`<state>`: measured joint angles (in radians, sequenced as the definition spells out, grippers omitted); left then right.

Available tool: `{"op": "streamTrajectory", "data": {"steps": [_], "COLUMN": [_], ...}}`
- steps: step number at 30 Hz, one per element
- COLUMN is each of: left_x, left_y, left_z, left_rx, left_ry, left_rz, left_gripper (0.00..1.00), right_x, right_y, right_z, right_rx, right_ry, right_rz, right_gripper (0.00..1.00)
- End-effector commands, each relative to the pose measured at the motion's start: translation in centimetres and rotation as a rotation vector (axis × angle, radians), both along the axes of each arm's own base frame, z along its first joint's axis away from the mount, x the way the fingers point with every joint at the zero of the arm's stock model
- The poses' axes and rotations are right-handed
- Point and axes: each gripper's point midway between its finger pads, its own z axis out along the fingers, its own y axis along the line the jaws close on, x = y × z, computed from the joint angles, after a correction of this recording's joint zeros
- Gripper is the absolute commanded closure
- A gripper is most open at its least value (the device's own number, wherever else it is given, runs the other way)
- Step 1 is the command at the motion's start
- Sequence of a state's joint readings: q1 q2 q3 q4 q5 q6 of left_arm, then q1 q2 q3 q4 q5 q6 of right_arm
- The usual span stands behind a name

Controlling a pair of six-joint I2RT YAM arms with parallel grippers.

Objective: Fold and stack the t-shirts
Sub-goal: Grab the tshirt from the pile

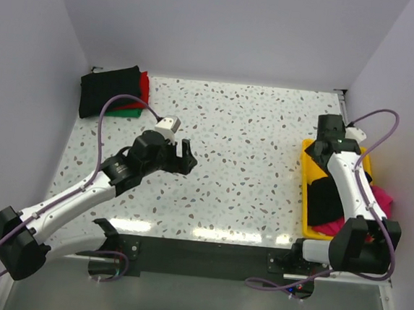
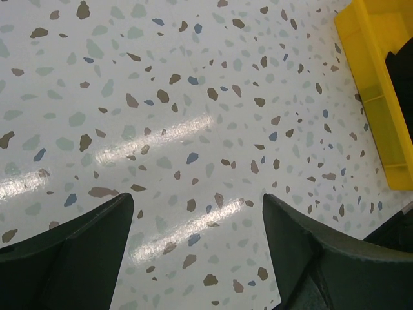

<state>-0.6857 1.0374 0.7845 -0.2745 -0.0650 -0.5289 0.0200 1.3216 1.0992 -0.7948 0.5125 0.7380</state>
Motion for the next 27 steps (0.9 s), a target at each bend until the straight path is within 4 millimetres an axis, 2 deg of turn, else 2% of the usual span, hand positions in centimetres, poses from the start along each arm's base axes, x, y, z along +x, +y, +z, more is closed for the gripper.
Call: {"op": "streamTrajectory", "data": {"steps": [1, 3, 4, 6, 11, 18, 19, 20, 21, 23, 24, 26, 27], "left_x": [-0.1, -0.3, -0.3, -0.5, -0.7, -0.7, -0.8, -0.8, -0.8, -0.7, -0.7, -0.7, -0.6], "left_y": [-0.5, -0.4, -0.3, -0.1, 0.1, -0.1, -0.1, -0.1, -0.2, -0.2, -0.2, -0.4, -0.4], "left_z": [2.6, 2.6, 2.7, 2.9, 2.6, 1.8, 1.7, 1.8, 1.8, 1.8, 1.8, 1.7, 1.7], "left_rx": [-0.021, -0.017, -0.014, -0.01, -0.006, -0.002, -0.002, -0.003, -0.005, -0.005, -0.005, -0.009, -0.011], "left_ry": [-0.05, -0.047, -0.049, -0.06, -0.055, -0.039, -0.037, -0.038, -0.038, -0.039, -0.038, -0.033, -0.034], "left_rz": [-0.044, -0.048, -0.047, -0.046, -0.05, -0.055, -0.058, -0.058, -0.057, -0.056, -0.057, -0.062, -0.062], "left_gripper": [0.14, 0.14, 0.14, 0.14, 0.14, 0.14, 0.14, 0.14, 0.14, 0.14, 0.14, 0.14, 0.14], "right_x": [-1.5, -2.4, -3.9, -5.0, -5.6, -5.3, -5.2, -5.3, -5.3, -5.4, -5.5, -5.6, -5.7], "right_y": [-3.4, -4.9, -5.7, -6.7, -8.1, -8.2, -8.2, -8.2, -8.3, -8.4, -8.5, -8.6, -8.6], "right_z": [2.3, 2.1, 2.0, 0.9, -2.3, -4.8, -4.7, -4.7, -4.5, -4.1, -4.0, -3.8, -3.6], "right_rx": [-0.05, -0.093, -0.134, -0.143, -0.109, -0.069, -0.068, -0.07, -0.076, -0.083, -0.091, -0.098, -0.1], "right_ry": [-0.031, 0.005, 0.051, 0.07, 0.09, 0.119, 0.106, 0.103, 0.099, 0.087, 0.088, 0.089, 0.087], "right_rz": [-0.22, -0.314, -0.361, -0.437, -0.499, -0.527, -0.526, -0.527, -0.526, -0.523, -0.525, -0.523, -0.523], "right_gripper": [0.24, 0.17, 0.15, 0.12, 0.12, 0.14, 0.18, 0.24, 0.35, 0.44, 0.58, 0.69, 0.83]}}
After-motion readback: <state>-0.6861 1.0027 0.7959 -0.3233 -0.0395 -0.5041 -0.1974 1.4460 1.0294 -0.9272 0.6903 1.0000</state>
